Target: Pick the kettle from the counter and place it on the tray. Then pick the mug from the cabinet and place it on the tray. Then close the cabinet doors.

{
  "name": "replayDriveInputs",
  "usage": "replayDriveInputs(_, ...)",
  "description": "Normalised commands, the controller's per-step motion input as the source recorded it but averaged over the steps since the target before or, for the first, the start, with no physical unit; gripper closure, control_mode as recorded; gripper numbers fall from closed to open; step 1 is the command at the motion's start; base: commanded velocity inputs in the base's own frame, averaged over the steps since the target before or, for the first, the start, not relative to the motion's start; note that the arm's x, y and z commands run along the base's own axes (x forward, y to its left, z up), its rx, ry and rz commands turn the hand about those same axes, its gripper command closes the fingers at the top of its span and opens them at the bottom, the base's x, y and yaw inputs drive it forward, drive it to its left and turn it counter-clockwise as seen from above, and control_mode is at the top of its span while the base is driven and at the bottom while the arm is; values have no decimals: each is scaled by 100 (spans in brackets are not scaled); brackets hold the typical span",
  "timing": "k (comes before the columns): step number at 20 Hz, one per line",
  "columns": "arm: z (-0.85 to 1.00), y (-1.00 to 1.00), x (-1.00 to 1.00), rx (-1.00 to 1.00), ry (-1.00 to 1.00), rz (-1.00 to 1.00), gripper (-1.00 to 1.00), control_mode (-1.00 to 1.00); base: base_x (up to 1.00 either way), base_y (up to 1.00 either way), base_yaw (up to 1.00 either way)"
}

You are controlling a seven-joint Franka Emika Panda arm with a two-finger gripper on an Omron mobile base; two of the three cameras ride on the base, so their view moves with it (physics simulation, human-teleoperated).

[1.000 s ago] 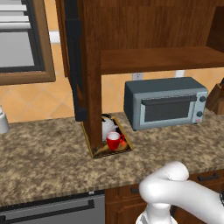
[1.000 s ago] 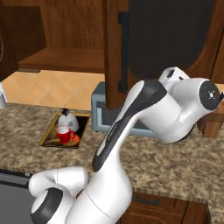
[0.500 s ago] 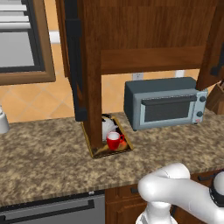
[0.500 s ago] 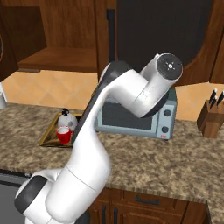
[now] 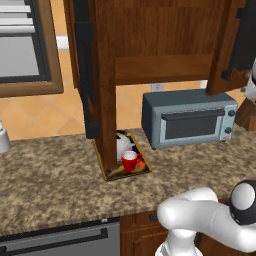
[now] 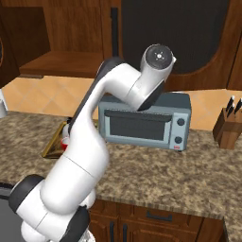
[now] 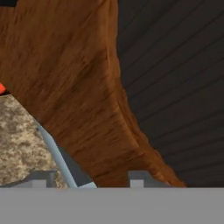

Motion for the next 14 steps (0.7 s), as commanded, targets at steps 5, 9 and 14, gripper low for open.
replayDriveInputs(5,-11,12,83,0,-1,-5,-100,-100,0,0,0)
replayDriveInputs(9,-12,14,86,0,0,-4,-100,-100,0,0,0)
replayDriveInputs(14,-17,10,80,0,0,-4,-100,-100,0,0,0)
